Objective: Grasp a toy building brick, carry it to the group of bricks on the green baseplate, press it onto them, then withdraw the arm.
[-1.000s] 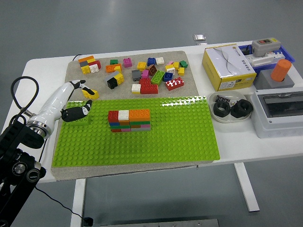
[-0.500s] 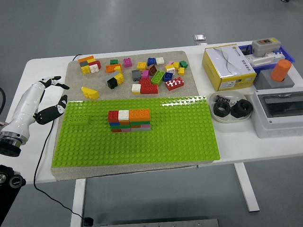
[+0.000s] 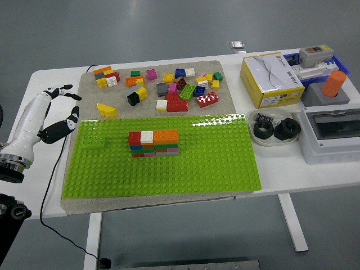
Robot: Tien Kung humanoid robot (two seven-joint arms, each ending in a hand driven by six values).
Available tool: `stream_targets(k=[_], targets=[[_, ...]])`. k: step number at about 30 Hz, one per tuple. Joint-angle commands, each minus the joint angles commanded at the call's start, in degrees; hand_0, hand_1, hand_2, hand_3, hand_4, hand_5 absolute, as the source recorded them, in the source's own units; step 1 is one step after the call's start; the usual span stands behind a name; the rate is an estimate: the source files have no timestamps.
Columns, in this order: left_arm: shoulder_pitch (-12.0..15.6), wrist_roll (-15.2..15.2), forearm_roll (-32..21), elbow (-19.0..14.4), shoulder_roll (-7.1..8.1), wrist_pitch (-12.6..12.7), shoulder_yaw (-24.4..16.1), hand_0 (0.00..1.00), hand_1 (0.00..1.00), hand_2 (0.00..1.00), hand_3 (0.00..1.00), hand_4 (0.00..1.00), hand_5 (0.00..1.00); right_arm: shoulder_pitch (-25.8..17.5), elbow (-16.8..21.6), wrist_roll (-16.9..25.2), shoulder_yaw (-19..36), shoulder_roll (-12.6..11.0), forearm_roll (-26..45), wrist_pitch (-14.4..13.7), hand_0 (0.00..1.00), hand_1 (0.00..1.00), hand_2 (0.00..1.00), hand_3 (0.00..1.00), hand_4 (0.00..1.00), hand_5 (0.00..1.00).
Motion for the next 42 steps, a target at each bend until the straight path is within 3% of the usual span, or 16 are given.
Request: stream_targets(k=[11, 28, 29, 34, 35, 40, 41, 42], targets=[[0.8, -2.6, -6.3, 3.3, -1.52, -0.9, 0.0, 0.89, 0.814, 0.802, 0.542, 0.51, 0.042, -1.1, 0.0, -1.4, 4.2, 1.2, -3.1, 0.2, 0.727, 0.689, 0.81, 0.883, 0.617, 0.998], [-0.7, -6.3, -13.4, 5.1, -2.8, -1.2, 1.1, 0.857, 0.784, 0.771, 0.543, 0.498, 0.029, -0.6, 0.0, -1.2, 2.7, 1.1, -1.1, 0.9, 0.729, 0.692, 0.81, 0.885, 0.623, 0.998], [-0.7, -6.4, -13.7, 5.2, -2.79, -1.2, 1.1, 0.839, 0.718, 0.646, 0.542, 0.463, 0.015, -0.5, 0.0, -1.2, 2.9, 1.1, -1.2, 0.9, 0.728, 0.691, 0.811, 0.885, 0.625, 0.998], [-0.6, -6.5, -14.2, 5.4, -2.79, -1.2, 0.6, 0.839, 0.718, 0.646, 0.542, 0.463, 0.015, -0.3, 0.0, -1.5, 4.3, 1.1, -2.5, 0.9, 0.728, 0.691, 0.811, 0.885, 0.625, 0.998], [-0.6, -6.5, -14.2, 5.4, -2.81, -1.3, 0.5, 0.831, 0.665, 0.522, 0.542, 0.447, 0.002, -0.3, 0.0, -1.6, 4.7, 1.1, -2.8, 0.9, 0.728, 0.693, 0.806, 0.884, 0.626, 0.998], [-0.6, -6.5, -14.6, 5.9, -2.98, -1.5, 0.0, 0.831, 0.665, 0.522, 0.542, 0.447, 0.002, -0.2, 0.0, -1.9, 6.5, 1.1, -4.1, 0.7, 0.728, 0.693, 0.806, 0.884, 0.626, 0.998], [-0.6, -6.5, -14.7, 6.0, -3.01, -1.5, -0.1, 0.824, 0.576, 0.449, 0.541, 0.441, 0.002, -0.2, 0.0, -1.9, 6.8, 1.1, -4.3, 0.7, 0.729, 0.694, 0.804, 0.88, 0.626, 0.998], [-0.6, -6.5, -14.8, 6.0, -3.03, -1.5, -0.2, 0.824, 0.576, 0.449, 0.541, 0.441, 0.002, -0.2, 0.0, -1.9, 6.9, 1.1, -4.3, 0.7, 0.729, 0.694, 0.804, 0.88, 0.626, 0.998]])
